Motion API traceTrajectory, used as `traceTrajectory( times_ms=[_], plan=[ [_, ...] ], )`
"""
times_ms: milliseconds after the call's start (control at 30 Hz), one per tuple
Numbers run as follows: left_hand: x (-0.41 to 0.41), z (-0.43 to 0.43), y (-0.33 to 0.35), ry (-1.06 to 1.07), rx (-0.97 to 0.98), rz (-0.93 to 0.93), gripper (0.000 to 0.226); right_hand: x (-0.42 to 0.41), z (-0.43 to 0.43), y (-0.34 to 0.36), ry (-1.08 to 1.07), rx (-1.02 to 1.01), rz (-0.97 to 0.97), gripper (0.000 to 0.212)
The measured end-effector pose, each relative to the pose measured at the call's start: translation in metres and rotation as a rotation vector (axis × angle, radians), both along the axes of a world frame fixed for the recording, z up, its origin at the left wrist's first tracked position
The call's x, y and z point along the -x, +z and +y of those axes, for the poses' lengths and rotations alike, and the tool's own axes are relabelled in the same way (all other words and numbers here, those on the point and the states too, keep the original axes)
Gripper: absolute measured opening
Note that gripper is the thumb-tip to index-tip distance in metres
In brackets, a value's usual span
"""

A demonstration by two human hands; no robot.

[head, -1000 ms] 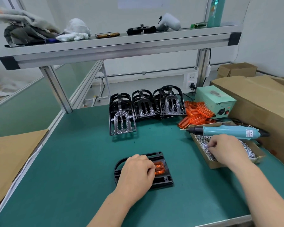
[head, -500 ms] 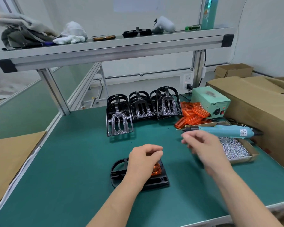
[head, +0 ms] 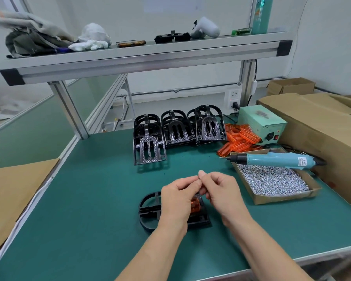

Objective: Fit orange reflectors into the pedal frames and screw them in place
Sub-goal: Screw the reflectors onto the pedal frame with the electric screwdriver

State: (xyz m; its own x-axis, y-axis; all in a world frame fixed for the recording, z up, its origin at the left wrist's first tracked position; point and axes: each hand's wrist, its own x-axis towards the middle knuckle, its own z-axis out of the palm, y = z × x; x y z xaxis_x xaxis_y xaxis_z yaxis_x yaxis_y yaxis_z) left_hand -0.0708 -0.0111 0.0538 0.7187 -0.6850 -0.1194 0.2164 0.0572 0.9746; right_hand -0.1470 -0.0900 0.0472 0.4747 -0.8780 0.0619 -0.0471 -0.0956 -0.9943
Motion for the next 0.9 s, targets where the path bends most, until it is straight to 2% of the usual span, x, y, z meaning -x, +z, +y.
traceTrajectory(
  times_ms=[100,167,267,333,433,600,667,733,800,900],
  plan=[
    [0.001,0.001,0.002,0.011,0.045,-0.002,0.013,0.001,-0.002,0.002,0.067,-0.006,0.045,0.044],
    [-0.004,0.002,0.007,0.003,0.075,-0.021,0.016,0.005,-0.006,0.006,-0.018,-0.063,0.026,0.039],
    [-0.018,0.006,0.013,-0.029,0.085,-0.05,0.021,0.023,-0.033,0.014,-0.344,-0.296,-0.264,0.026],
    [-0.026,0.011,0.014,-0.063,0.047,-0.116,0.021,0.039,-0.053,0.015,-0.45,-0.458,-0.376,0.016],
    [-0.032,0.018,0.014,-0.099,-0.004,-0.204,0.018,0.052,-0.077,0.01,-0.511,-0.623,-0.496,0.04],
    [-0.037,0.023,0.01,-0.19,-0.012,-0.252,0.025,0.045,-0.11,0.023,-0.614,-0.769,-0.605,0.05],
    [-0.039,0.025,0.011,-0.206,-0.003,-0.25,0.026,0.042,-0.116,0.025,-0.657,-0.803,-0.621,0.05],
    [-0.04,0.028,0.013,-0.212,-0.004,-0.252,0.019,0.042,-0.116,0.022,-0.676,-0.796,-0.623,0.04],
    [-0.042,0.03,0.013,-0.221,-0.001,-0.248,0.014,0.042,-0.111,0.021,-0.656,-0.746,-0.63,0.027],
    [-0.044,0.031,0.01,-0.247,0.015,-0.231,0.019,0.039,-0.097,0.028,-0.595,-0.631,-0.738,0.024]
  ],
)
